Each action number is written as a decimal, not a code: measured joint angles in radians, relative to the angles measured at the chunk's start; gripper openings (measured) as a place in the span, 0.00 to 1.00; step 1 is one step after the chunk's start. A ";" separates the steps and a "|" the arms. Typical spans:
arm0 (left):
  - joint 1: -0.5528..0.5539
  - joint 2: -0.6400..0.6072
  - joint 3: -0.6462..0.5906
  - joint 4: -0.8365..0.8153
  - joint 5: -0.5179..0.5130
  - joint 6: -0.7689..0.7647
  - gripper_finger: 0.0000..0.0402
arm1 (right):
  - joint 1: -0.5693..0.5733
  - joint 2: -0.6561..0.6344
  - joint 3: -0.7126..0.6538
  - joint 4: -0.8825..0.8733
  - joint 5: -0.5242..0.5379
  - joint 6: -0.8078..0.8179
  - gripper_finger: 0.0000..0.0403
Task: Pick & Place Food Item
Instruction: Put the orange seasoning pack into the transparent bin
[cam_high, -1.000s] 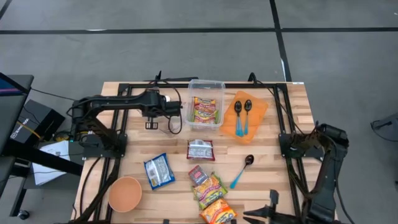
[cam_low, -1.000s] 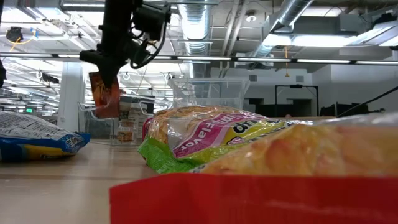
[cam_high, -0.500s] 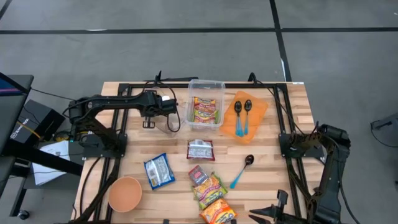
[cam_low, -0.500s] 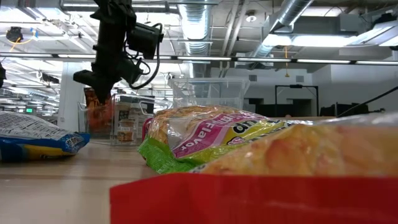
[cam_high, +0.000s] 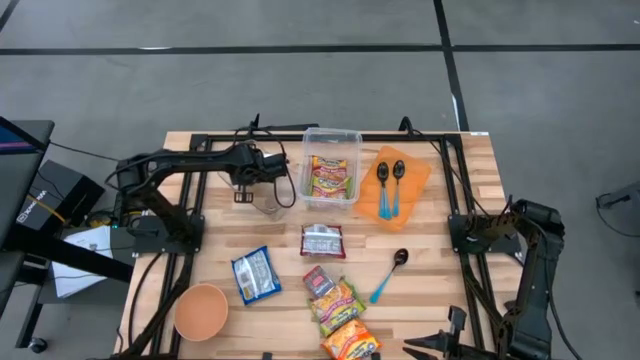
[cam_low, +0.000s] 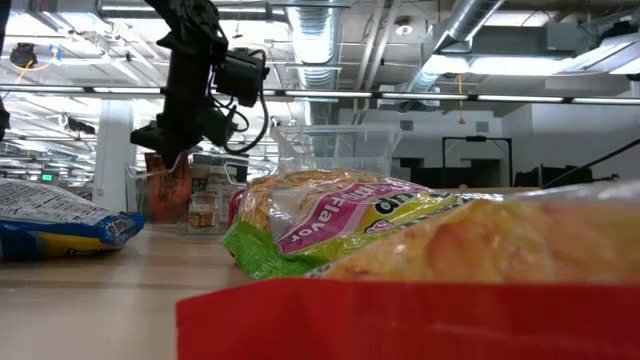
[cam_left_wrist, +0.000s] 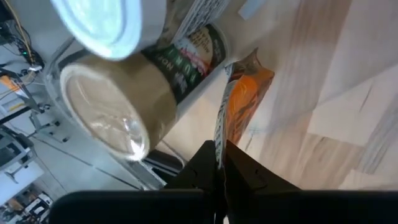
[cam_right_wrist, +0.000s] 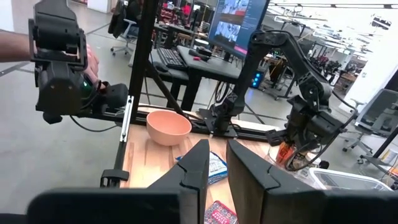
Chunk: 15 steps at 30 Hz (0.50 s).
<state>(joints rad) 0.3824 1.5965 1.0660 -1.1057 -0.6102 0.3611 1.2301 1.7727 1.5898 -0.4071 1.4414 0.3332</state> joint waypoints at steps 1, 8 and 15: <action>0.000 0.007 0.000 0.005 0.000 0.000 0.01 | 0.000 0.000 0.000 0.000 0.000 0.000 0.13; 0.007 0.028 0.000 0.006 0.000 -0.001 0.01 | 0.000 0.000 0.000 0.004 0.000 0.000 0.13; 0.011 0.028 0.000 0.007 0.000 -0.019 0.04 | 0.000 0.000 0.000 0.004 0.000 0.000 0.13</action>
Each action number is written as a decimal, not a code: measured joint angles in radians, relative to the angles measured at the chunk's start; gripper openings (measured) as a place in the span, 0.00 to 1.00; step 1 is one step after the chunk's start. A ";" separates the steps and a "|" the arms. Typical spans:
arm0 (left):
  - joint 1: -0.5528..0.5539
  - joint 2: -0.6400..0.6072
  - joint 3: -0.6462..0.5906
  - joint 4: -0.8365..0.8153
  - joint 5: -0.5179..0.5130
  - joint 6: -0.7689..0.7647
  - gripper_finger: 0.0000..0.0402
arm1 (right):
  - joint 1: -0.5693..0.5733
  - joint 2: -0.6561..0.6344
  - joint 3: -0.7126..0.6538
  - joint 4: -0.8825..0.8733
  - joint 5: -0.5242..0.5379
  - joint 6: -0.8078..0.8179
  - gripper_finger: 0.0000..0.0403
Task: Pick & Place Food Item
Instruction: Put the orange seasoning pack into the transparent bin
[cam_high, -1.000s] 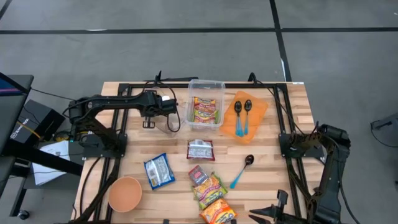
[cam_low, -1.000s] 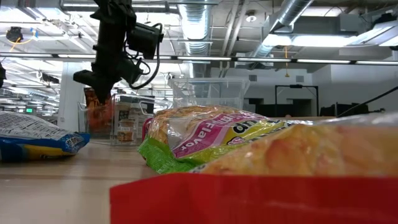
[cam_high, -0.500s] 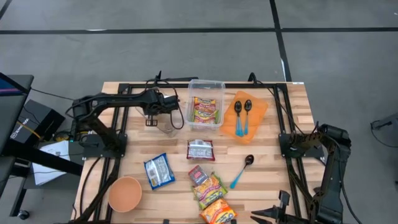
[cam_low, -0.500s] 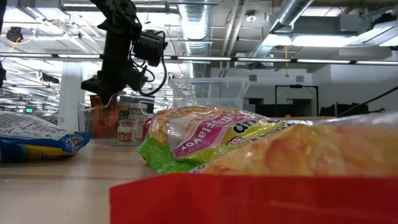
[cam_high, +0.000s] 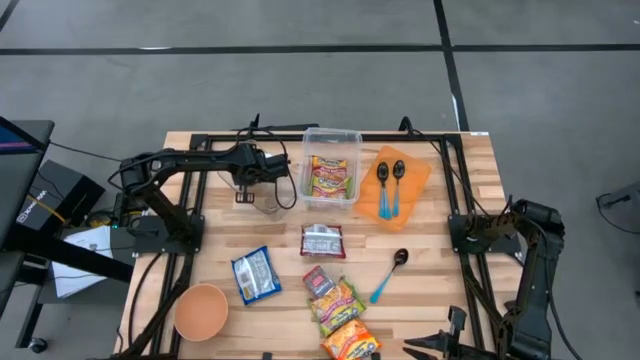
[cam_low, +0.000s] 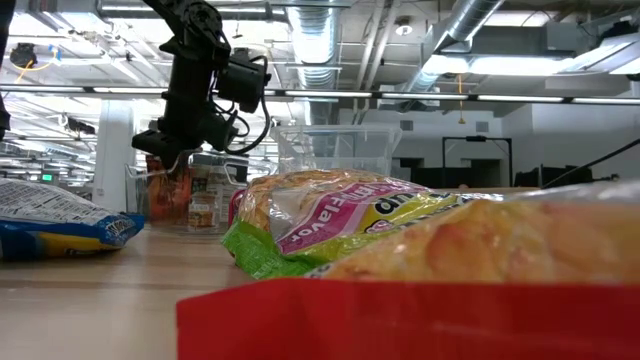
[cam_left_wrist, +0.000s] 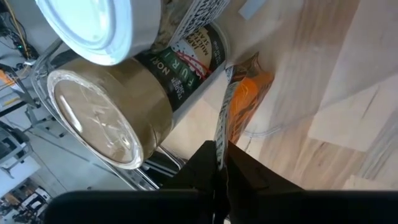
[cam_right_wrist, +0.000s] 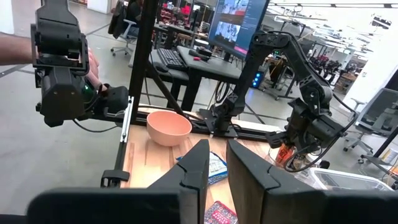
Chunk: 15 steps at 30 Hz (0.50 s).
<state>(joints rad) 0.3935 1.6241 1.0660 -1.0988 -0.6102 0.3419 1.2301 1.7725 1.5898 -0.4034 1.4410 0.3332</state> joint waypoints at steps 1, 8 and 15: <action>0.000 0.000 0.000 0.000 0.000 -0.002 0.05 | 0.000 0.000 0.000 0.000 0.000 0.000 0.13; -0.001 0.000 0.000 0.000 -0.025 -0.010 0.15 | 0.000 0.000 0.000 0.000 -0.003 0.000 0.13; -0.001 -0.016 0.000 -0.003 -0.039 -0.036 0.28 | 0.000 0.000 0.000 0.000 -0.003 0.000 0.13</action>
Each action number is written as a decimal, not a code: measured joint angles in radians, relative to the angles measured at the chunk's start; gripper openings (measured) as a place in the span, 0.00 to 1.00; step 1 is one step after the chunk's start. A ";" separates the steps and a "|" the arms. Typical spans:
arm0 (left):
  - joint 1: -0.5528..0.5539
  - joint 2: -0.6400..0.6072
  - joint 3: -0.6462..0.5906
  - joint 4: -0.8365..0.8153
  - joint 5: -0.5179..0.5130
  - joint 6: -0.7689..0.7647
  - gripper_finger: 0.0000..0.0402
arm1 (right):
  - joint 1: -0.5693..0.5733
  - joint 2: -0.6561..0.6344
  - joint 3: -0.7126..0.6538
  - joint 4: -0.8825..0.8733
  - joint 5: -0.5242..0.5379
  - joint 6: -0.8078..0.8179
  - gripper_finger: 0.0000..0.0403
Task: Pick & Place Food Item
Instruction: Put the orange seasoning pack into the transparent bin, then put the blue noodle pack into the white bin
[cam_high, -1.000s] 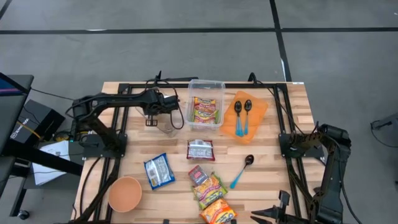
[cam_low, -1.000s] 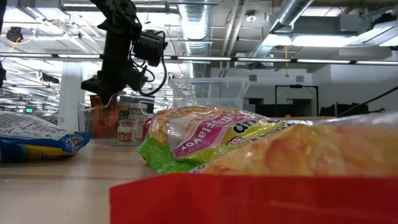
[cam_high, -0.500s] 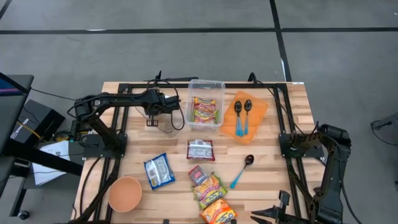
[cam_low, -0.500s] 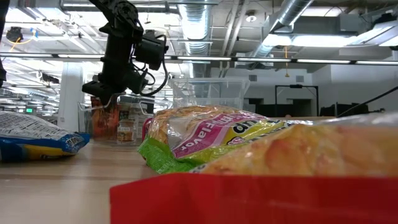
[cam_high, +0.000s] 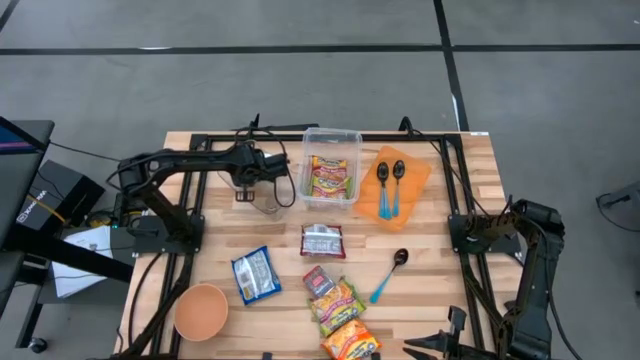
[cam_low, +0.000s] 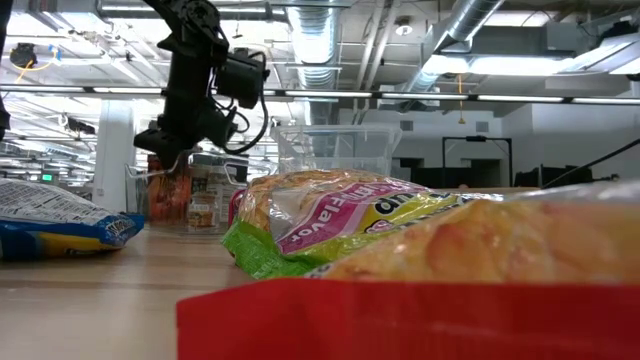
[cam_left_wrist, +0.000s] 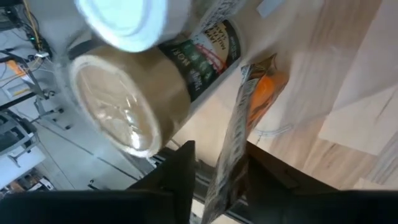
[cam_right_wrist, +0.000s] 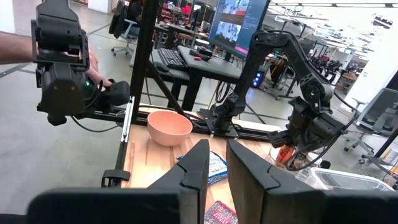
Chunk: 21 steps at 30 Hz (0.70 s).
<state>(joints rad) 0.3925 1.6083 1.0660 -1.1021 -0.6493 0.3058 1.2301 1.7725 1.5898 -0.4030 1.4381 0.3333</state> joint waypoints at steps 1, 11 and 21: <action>-0.002 -0.008 0.000 0.000 -0.002 0.000 0.30 | 0.000 0.000 0.000 0.000 0.000 0.000 0.13; -0.010 -0.167 0.000 -0.001 0.003 -0.008 0.42 | 0.000 0.000 0.000 0.000 0.000 0.000 0.13; -0.128 -0.375 0.000 -0.001 0.060 -0.120 0.45 | 0.000 0.000 0.000 0.000 0.000 0.000 0.13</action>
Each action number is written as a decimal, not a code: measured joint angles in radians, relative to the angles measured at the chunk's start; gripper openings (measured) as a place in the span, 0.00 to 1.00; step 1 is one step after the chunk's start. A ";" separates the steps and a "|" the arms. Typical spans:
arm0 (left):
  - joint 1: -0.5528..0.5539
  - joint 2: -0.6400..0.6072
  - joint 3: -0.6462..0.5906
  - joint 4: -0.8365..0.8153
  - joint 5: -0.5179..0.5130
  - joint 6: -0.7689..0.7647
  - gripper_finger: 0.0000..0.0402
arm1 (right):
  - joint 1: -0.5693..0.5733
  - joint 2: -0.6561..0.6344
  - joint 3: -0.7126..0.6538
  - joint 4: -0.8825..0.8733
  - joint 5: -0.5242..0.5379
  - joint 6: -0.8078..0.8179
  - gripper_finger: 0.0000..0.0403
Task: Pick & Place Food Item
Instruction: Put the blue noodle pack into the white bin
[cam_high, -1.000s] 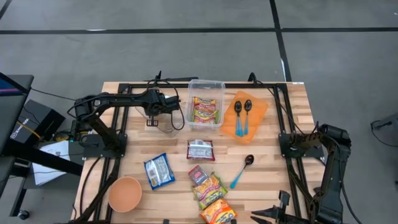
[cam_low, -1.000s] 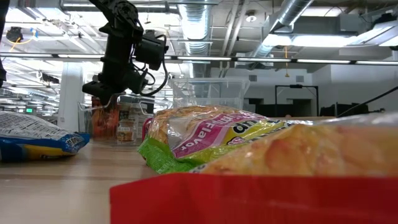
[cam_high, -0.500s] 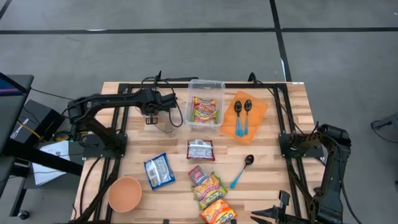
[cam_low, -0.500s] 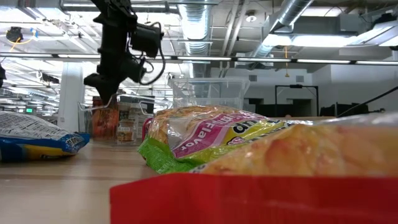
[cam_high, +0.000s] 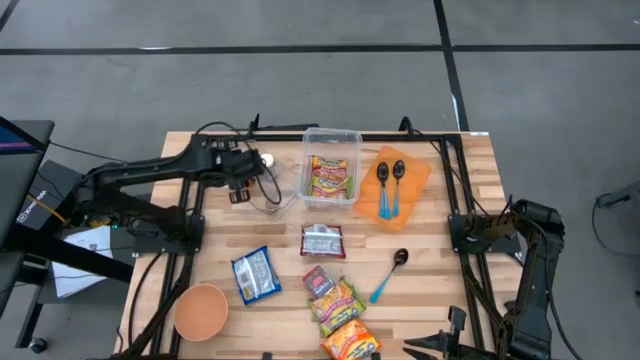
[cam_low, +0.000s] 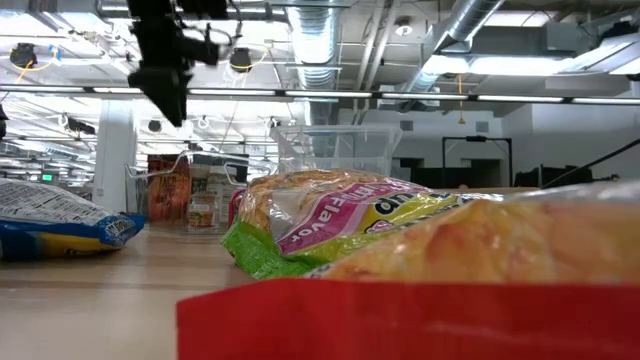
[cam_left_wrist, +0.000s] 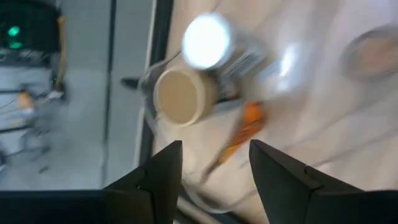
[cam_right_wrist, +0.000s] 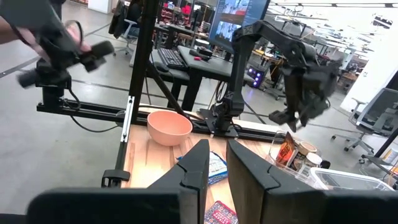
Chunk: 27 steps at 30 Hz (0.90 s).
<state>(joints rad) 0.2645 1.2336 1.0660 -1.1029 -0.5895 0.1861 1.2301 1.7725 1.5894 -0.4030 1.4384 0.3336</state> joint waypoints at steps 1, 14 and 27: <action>-0.023 -0.020 0.000 0.000 0.017 -0.015 0.45 | 0.000 0.000 0.000 0.000 0.000 0.000 0.13; -0.432 -0.108 0.000 0.024 0.306 -0.321 0.45 | 0.000 0.000 0.000 0.000 0.000 0.007 0.13; -0.823 0.036 0.000 0.292 0.344 -0.518 0.43 | 0.008 0.000 0.000 0.000 0.000 0.008 0.13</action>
<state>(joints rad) -0.5586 1.2694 1.0660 -0.8112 -0.2458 -0.3318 1.2377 1.7721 1.5894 -0.4034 1.4384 0.3412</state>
